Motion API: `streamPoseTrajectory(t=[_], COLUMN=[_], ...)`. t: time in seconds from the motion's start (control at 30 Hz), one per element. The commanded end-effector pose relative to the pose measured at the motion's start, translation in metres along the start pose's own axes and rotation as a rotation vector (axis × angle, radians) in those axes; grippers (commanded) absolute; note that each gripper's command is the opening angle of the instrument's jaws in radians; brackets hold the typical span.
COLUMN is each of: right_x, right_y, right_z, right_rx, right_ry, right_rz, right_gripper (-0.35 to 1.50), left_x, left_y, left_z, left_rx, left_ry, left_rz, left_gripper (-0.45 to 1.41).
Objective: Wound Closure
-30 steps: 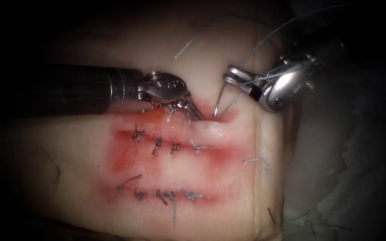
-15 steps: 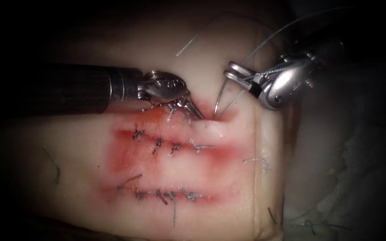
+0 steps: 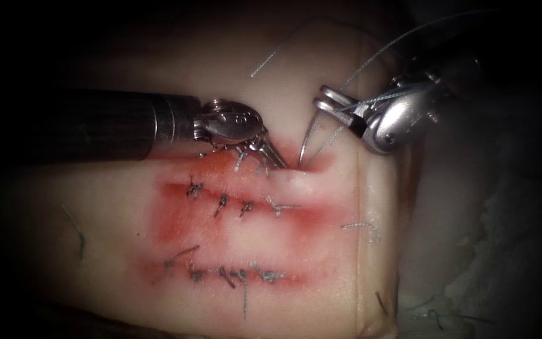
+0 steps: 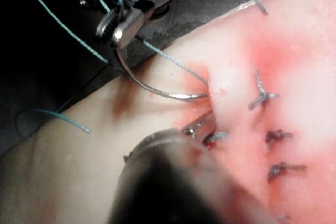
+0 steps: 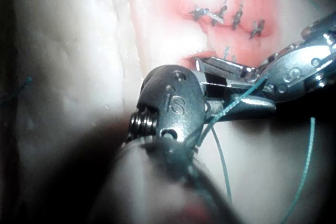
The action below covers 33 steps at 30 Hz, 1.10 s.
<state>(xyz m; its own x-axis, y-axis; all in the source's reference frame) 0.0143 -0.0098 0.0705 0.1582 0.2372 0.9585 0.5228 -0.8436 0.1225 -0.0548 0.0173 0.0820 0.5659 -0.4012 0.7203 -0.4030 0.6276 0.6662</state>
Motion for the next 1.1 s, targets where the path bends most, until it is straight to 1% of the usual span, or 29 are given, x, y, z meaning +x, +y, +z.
streamPoseTrajectory(t=[0.03, 0.37, 0.53, 1.1], right_x=[0.0005, 0.0008, 0.0007, 0.0005], right_y=[0.0004, -0.0003, -0.0001, -0.0002], right_z=[0.0006, 0.0009, 0.001, 0.0017], right_rx=[0.003, 0.015, 0.038, 0.051], right_ry=[-0.003, 0.005, 0.022, 0.02], right_rz=[0.001, 0.003, 0.025, 0.062], right_gripper=[-0.35, -0.35, -0.35, -0.35], left_x=[-0.0004, -0.0006, -0.0006, -0.0007], left_y=[0.0009, 0.0008, 0.0008, 0.0007], left_z=[0.0001, 0.0, 0.0, 0.0001], left_rx=[-0.002, -0.003, -0.003, -0.004], left_ry=[-0.001, -0.002, -0.002, -0.003], left_rz=[0.003, 0.003, 0.003, 0.002], left_gripper=[-0.45, -0.45, -0.45, -0.45])
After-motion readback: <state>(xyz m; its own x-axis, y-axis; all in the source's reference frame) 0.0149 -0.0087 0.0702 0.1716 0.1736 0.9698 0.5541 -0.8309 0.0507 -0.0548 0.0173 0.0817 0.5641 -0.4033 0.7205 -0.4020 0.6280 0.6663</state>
